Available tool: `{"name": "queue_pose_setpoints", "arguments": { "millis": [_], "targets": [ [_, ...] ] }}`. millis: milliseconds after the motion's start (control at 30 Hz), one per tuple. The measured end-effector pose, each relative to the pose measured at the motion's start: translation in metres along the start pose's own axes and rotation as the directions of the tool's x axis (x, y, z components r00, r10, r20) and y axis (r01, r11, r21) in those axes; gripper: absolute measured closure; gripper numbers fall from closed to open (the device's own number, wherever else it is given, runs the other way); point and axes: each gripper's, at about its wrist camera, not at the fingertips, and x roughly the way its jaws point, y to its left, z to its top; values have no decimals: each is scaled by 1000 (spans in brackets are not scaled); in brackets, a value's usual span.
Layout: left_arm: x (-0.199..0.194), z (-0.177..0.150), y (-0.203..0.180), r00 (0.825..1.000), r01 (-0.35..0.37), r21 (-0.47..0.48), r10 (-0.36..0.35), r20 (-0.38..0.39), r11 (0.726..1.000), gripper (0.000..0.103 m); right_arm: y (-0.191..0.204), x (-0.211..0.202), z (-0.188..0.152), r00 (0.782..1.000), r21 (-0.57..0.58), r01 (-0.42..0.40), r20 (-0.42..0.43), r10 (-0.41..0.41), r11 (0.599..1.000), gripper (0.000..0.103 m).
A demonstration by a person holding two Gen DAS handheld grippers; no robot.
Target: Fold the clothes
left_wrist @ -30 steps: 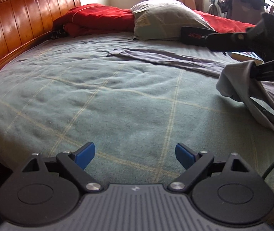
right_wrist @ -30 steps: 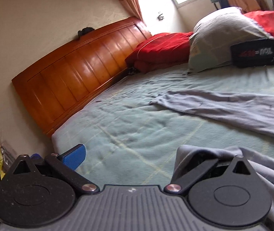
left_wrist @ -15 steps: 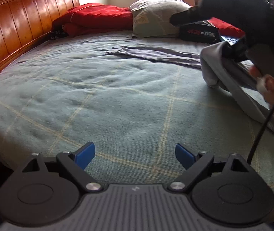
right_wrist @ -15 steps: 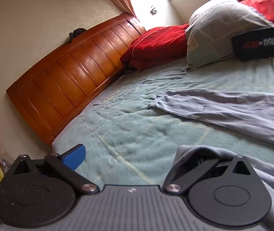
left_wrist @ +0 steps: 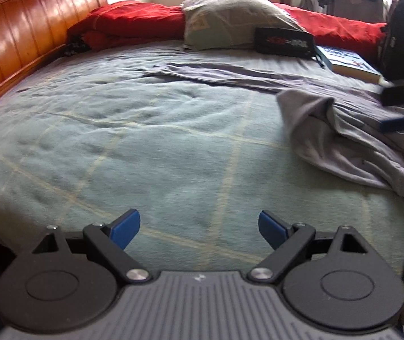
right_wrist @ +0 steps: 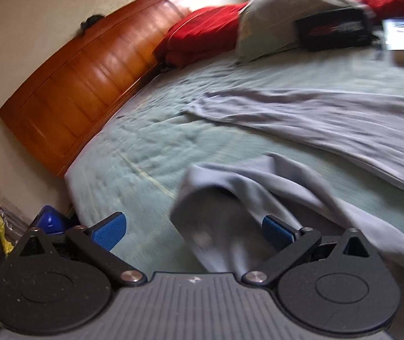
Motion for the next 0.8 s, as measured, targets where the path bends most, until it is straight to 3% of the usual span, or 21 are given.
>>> {"name": "queue_pose_setpoints", "arguments": {
  "millis": [133,233,300,400,567,633,700,800],
  "targets": [
    [3,6,-21,997,73,21,-72,-9,997,13,-18,-50,-34,997,34,58,44,-60,998,0],
    [5,13,-43,981,192,14,-192,-21,981,13,-34,-70,-58,996,72,76,50,-79,995,0],
    [5,16,-59,956,291,-1,-291,-27,957,13,-46,-77,-74,996,107,78,42,-83,991,0],
    [11,19,-80,903,427,-53,-429,-35,903,13,-67,-81,-89,997,168,70,30,-76,983,0],
    [36,19,-101,825,540,-199,-561,-67,818,13,-82,-84,-98,998,205,0,55,-12,979,0],
    [47,17,-97,791,569,-306,-609,-47,763,15,-83,-84,-98,998,210,-20,63,7,978,0],
    [59,14,-87,736,610,-431,-677,-4,665,15,-86,-83,-98,997,218,-41,73,26,975,0],
    [81,5,-78,654,632,-596,-754,67,496,20,-91,-82,-99,995,229,-72,88,53,971,0]
  ]
}}
